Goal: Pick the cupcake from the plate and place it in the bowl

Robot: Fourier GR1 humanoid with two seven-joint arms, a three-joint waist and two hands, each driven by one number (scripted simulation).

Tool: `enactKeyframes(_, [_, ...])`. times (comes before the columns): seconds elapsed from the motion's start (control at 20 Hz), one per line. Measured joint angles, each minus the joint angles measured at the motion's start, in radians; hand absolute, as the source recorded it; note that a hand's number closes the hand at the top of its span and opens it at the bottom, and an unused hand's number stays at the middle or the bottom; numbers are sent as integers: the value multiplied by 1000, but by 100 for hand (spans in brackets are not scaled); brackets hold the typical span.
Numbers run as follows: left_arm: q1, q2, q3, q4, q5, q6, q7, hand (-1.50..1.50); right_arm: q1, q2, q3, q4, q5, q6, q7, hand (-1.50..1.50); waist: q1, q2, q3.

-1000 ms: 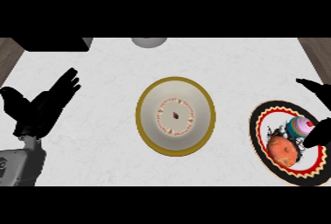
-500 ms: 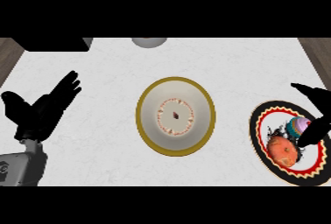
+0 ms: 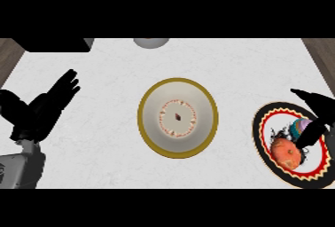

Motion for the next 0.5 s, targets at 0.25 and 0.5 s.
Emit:
enactKeyframes(0.25, [23, -18, 1, 15, -15, -12, -32, 0, -17, -1, -19, 84, 33, -23, -59, -150, 0, 0, 0])
enactKeyframes(0.5, [-5, -15, 18, 40, -21, -25, -29, 0, -26, 13, -28, 165, 74, -70, -111, -150, -1, 0, -1])
